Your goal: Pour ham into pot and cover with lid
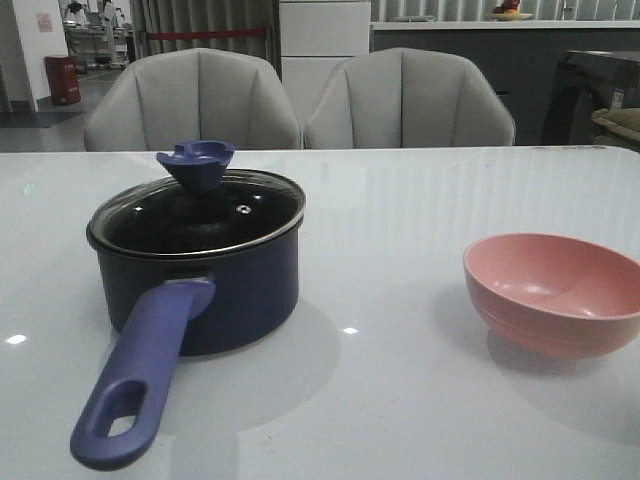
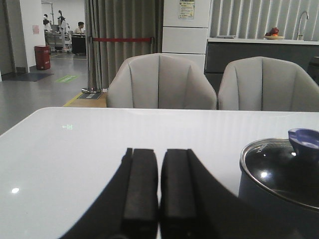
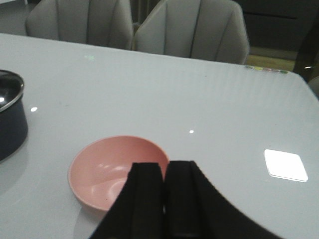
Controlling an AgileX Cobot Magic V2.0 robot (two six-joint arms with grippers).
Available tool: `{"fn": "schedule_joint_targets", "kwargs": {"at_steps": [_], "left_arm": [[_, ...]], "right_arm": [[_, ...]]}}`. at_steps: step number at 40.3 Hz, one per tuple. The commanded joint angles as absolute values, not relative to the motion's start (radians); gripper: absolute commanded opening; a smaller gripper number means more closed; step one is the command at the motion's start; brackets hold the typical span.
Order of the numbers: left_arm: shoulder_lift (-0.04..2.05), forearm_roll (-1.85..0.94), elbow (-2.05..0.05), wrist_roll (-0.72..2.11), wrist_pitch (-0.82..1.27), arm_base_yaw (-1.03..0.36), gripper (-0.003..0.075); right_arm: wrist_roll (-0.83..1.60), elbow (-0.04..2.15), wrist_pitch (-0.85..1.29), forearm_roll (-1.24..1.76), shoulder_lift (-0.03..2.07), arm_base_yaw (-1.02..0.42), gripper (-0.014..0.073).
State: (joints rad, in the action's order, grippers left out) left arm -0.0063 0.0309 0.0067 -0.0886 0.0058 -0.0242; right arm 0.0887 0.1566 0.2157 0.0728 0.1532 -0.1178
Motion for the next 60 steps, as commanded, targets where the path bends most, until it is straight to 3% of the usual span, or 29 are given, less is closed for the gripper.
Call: {"fn": "schedule_joint_targets", "kwargs": {"at_steps": [1,16,60], "left_arm": [[-0.027,0.022,0.037,-0.098,-0.074,-0.026,0.0114],[-0.027,0.022,0.037,-0.098,-0.074,-0.026,0.0114],[-0.027,0.022,0.037,-0.098,-0.074,-0.026,0.0114]], "right_arm": [[0.07,0.128,0.075,0.043,0.098,-0.096,0.0141],[-0.049,-0.037,-0.035,-0.016,-0.029,-0.096,0.0141],[-0.049,-0.036,-0.057,-0.016,-0.029,-0.096,0.0141]]}}
